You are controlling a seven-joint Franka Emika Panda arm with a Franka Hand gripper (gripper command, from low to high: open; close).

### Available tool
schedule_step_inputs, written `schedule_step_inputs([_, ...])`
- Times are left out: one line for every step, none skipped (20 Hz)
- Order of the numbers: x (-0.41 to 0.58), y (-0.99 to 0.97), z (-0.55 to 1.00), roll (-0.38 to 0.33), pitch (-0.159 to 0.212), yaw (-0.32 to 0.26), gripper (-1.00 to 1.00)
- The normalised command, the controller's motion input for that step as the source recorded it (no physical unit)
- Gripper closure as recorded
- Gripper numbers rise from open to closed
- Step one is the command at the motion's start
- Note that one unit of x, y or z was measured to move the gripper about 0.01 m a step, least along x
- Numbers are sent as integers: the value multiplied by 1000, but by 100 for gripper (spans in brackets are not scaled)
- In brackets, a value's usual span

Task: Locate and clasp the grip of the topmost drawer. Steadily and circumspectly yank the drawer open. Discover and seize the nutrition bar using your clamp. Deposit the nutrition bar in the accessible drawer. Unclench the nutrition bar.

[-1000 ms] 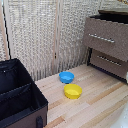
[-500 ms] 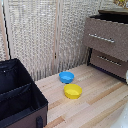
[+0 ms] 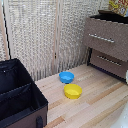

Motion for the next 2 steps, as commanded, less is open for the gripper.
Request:
schedule_step_inputs([260,-163,294,15,197,-45,-100])
schedule_step_inputs([160,-240,246,38,182,-34,-100])
